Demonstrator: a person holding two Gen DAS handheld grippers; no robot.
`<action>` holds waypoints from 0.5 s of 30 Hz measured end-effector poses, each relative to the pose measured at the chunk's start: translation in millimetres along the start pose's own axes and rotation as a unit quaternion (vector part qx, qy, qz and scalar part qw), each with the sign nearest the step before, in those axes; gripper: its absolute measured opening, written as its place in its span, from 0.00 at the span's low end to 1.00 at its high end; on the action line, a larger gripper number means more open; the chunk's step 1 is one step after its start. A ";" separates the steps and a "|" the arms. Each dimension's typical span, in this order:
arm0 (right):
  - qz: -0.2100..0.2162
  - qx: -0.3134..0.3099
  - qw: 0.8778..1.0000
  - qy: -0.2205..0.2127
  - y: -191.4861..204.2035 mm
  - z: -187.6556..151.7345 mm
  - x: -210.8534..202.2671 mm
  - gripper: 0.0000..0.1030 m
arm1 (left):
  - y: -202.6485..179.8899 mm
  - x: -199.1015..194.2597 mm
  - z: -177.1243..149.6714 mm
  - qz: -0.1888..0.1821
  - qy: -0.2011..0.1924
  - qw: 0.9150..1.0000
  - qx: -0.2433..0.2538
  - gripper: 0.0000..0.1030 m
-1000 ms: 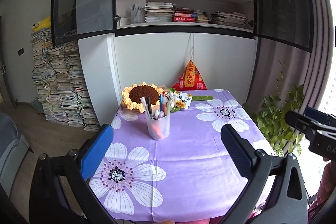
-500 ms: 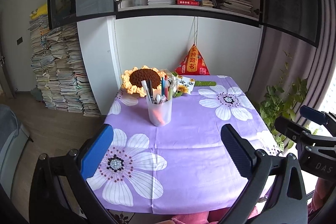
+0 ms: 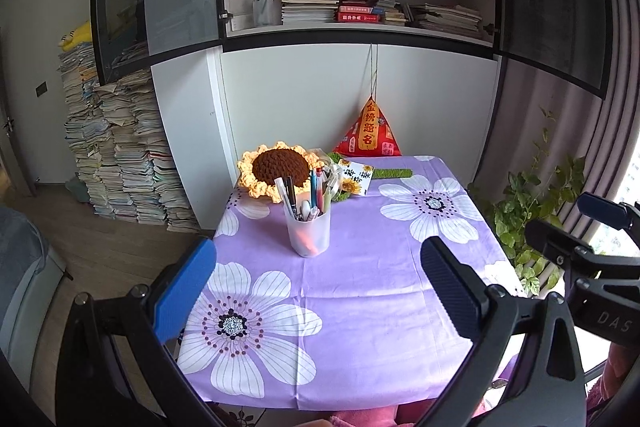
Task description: Organize stationery
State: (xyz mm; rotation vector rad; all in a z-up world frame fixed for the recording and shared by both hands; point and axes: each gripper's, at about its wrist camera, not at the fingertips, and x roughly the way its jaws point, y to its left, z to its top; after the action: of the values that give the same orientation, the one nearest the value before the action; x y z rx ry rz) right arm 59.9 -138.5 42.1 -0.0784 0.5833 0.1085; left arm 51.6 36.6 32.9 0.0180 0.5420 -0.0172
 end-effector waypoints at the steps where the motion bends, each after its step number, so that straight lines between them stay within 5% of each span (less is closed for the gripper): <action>1: 0.001 0.003 1.000 0.000 -0.3 1.1 -0.7 0.82 | -0.1 0.1 0.0 0.000 0.001 1.000 0.000 0.99; 15: 0.002 0.005 1.000 -0.024 -2.3 9.7 -17.4 0.82 | -7.6 -6.5 2.3 -0.007 -0.010 1.000 0.007 0.99</action>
State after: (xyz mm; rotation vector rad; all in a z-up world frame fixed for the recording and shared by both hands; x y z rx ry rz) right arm 51.1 -141.1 59.9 -0.0654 0.5368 0.1107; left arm 47.1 29.0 38.1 0.0270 0.5222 -0.0344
